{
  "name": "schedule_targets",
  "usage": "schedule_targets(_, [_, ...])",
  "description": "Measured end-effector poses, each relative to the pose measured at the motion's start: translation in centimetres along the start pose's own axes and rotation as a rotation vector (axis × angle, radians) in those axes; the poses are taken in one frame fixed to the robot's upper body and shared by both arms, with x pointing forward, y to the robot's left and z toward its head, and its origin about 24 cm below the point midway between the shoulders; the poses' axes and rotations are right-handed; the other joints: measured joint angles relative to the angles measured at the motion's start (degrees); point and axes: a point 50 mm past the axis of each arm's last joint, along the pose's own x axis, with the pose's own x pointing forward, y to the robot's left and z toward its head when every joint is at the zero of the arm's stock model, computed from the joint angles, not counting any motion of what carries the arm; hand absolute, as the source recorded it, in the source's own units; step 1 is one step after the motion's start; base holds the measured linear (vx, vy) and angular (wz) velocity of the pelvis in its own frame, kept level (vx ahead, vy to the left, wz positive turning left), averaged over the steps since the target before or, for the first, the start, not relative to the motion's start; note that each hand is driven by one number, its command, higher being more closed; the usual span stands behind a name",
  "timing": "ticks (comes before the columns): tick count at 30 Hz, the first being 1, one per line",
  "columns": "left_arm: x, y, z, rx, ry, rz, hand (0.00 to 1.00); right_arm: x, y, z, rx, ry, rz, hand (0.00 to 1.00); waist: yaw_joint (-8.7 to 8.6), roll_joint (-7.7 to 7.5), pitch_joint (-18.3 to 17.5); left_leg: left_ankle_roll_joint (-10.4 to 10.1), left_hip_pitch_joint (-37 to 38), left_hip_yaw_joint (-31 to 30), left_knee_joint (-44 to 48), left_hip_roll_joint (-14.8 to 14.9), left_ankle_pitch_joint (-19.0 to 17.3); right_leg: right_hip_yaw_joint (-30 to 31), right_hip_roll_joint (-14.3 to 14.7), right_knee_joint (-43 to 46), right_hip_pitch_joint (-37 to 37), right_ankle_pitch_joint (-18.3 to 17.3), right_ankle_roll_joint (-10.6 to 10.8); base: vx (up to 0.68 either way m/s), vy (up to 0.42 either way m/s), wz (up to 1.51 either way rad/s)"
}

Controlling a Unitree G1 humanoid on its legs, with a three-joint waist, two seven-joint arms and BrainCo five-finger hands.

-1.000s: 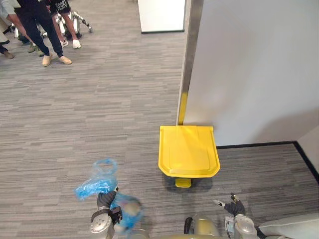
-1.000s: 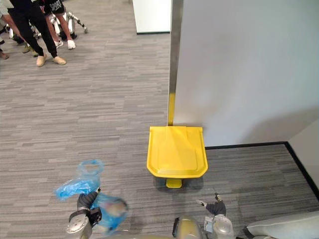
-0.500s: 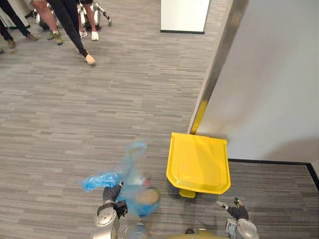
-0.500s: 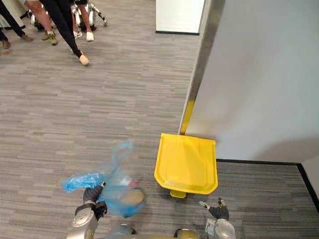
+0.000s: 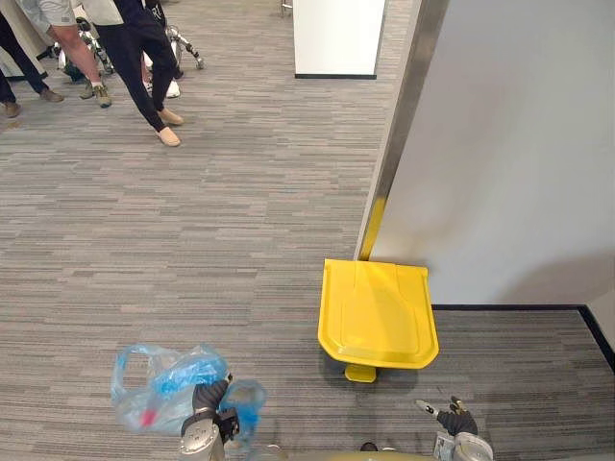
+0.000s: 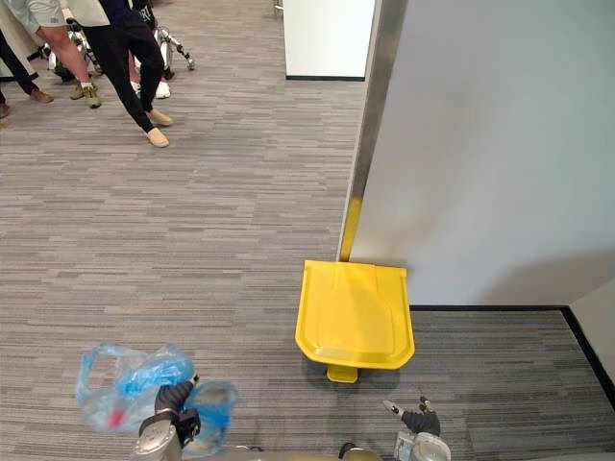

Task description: Gather rubbish on tea table into small bin, then transfer packed bag to large trash can.

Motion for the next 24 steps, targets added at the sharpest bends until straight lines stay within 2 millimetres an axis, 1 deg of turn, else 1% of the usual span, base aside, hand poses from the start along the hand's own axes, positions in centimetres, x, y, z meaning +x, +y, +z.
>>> schedule_targets(3, [-0.1, 0.0, -0.8, 0.001, 0.03, 0.001, 1.0, 0.0, -0.3, -0.4, -0.007, 0.018, -0.005, 0.0, 0.03, 0.0, 0.0, -0.1, 0.0, -0.2, -1.5, -0.7, 0.6, 0.3, -0.4, -0.8, -0.6, 0.9, 0.4, -0.13, 0.024, -0.01])
schedule_targets(7, [-0.2, -0.1, -0.9, -0.005, 0.036, 0.002, 1.0, 0.1, -0.5, -0.2, -0.012, 0.012, -0.01, 0.0, 0.11, 0.01, 0.0, -0.1, -0.3, -0.6, -2.3, -1.1, 0.4, 1.6, -0.4, -2.0, -0.9, 1.5, 0.5, -0.11, 0.025, -0.13])
schedule_targets(12, [-0.2, 0.0, -1.2, -0.007, 0.049, 0.004, 1.0, 0.1, -0.5, -0.4, -0.014, 0.02, -0.011, 0.0, 0.04, 0.0, 0.0, -0.2, 0.0, -0.8, -2.9, -1.7, 0.5, 2.2, -0.2, -2.8, -0.9, 1.7, 0.7, 0.04, 0.011, -0.05])
schedule_targets(15, [-0.3, 0.0, -1.6, -0.006, 0.064, 0.006, 1.0, 0.2, -0.4, -0.1, -0.013, 0.014, -0.007, 0.0, 0.11, 0.02, 0.0, 0.4, 0.1, -0.8, -2.6, -1.9, 0.9, 2.5, -0.2, -2.8, -0.8, 2.2, 0.8, 0.12, 0.021, -0.05])
schedule_targets(19, [-0.1, 0.2, -1.2, -0.002, 0.053, 0.011, 1.0, 0.3, -0.1, 0.1, -0.015, 0.014, 0.0, 0.0, 0.15, 0.01, 0.0, 0.8, 0.1, -1.9, -2.7, -2.1, 0.5, 3.0, -0.2, -3.5, -0.8, 2.2, 0.8, 0.08, 0.011, -0.07])
schedule_targets(24, [0.2, 1.3, -0.6, 0.029, 0.031, 0.031, 1.0, 0.5, 0.1, 0.6, -0.016, 0.003, 0.005, 0.0, 0.25, -0.12, 0.0, 1.3, 0.0, -1.5, -2.0, -2.3, -0.3, 4.0, -0.2, -3.4, -0.8, 2.3, 0.8, 0.02, 0.024, -0.05])
